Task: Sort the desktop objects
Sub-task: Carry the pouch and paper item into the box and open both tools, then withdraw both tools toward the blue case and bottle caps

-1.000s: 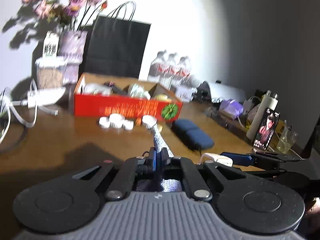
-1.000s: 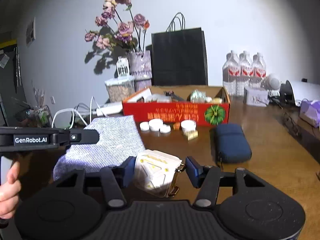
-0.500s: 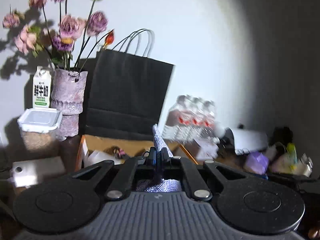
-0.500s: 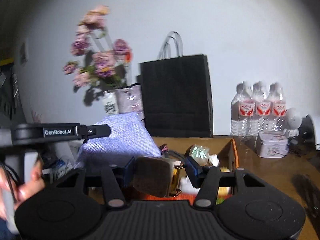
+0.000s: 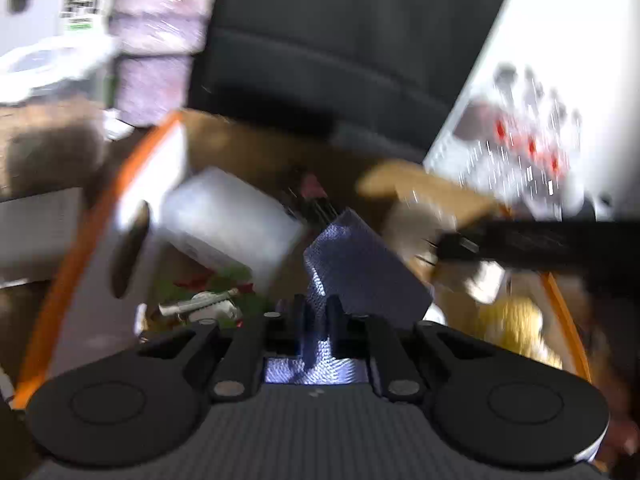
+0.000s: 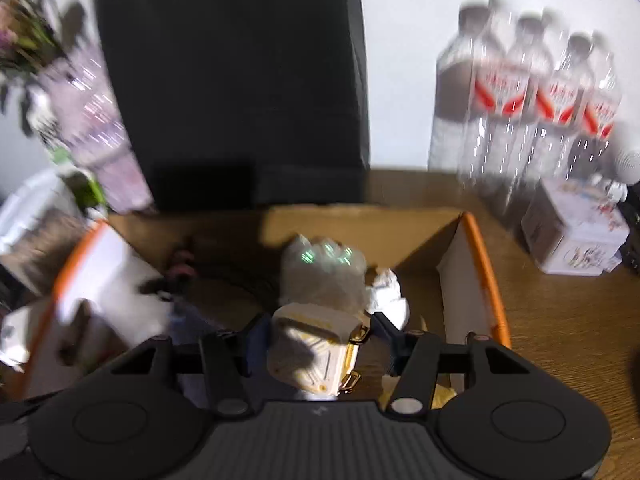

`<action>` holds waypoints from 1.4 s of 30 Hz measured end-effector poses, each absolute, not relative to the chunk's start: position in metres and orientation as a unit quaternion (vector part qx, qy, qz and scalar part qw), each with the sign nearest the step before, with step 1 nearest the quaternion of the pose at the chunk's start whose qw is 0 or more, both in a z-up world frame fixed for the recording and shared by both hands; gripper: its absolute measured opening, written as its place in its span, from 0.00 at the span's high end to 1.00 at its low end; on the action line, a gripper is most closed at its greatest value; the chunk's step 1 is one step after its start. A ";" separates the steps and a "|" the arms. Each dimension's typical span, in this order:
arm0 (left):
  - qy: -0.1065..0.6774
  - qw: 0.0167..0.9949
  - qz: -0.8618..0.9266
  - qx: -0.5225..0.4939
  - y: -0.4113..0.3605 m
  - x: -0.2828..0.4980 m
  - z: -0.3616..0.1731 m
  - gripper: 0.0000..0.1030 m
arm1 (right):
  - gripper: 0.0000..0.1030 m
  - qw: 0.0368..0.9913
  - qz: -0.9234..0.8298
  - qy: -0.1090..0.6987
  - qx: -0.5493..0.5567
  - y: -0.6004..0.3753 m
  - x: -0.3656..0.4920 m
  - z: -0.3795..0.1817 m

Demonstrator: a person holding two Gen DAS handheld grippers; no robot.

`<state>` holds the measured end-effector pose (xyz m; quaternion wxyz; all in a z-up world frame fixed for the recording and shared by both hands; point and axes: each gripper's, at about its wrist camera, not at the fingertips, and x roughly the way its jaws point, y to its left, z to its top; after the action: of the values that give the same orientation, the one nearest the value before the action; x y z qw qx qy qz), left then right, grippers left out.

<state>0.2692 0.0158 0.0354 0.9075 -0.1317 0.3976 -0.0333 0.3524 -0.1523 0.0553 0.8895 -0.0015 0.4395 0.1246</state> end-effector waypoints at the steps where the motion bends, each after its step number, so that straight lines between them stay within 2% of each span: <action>1: 0.404 0.904 -0.038 -0.130 0.016 0.269 0.036 0.54 | 0.48 0.887 0.115 0.448 -0.010 -0.151 0.358 0.049; 2: 0.402 0.905 -0.042 -0.132 0.017 0.266 0.038 0.45 | 0.46 0.884 0.108 0.455 -0.018 -0.151 0.364 0.044; 3: 0.389 0.911 -0.045 -0.130 0.019 0.262 0.043 0.41 | 0.45 0.881 0.108 0.461 -0.023 -0.151 0.366 0.041; 5: 0.377 0.919 -0.035 -0.113 0.023 0.259 0.054 0.39 | 0.44 0.875 0.108 0.470 -0.030 -0.150 0.369 0.041; 7: 0.365 0.924 -0.033 -0.107 0.028 0.259 0.067 0.31 | 0.42 0.878 0.106 0.466 -0.031 -0.150 0.368 0.048; 13: 0.351 0.931 0.011 -0.099 0.045 0.260 0.098 0.18 | 0.38 0.891 0.112 0.440 -0.030 -0.163 0.344 0.087; 17: 0.355 0.930 0.026 -0.092 0.050 0.250 0.107 0.15 | 0.35 0.895 0.114 0.432 -0.021 -0.177 0.320 0.107; 19: 0.358 0.929 0.027 -0.092 0.049 0.242 0.110 0.10 | 0.32 0.897 0.116 0.427 -0.019 -0.182 0.307 0.112; 23: 0.357 0.931 0.024 -0.075 0.042 0.215 0.119 0.09 | 0.32 0.902 0.134 0.410 -0.012 -0.188 0.259 0.123; 28: 0.339 0.939 -0.008 -0.053 0.033 0.155 0.120 0.01 | 0.28 0.909 0.170 0.379 -0.006 -0.200 0.174 0.120; 32: 0.326 0.943 -0.029 -0.050 0.030 0.096 0.104 0.00 | 0.25 0.916 0.185 0.356 -0.015 -0.207 0.109 0.101; 42: 0.306 0.951 -0.021 -0.044 0.020 -0.025 0.051 0.00 | 0.25 0.928 0.166 0.333 -0.011 -0.217 -0.004 0.052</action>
<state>-0.0250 0.0201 0.0509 0.9507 -0.0443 0.3061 -0.0215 -0.0042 -0.2169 0.0515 0.9282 -0.0113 0.3328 0.1661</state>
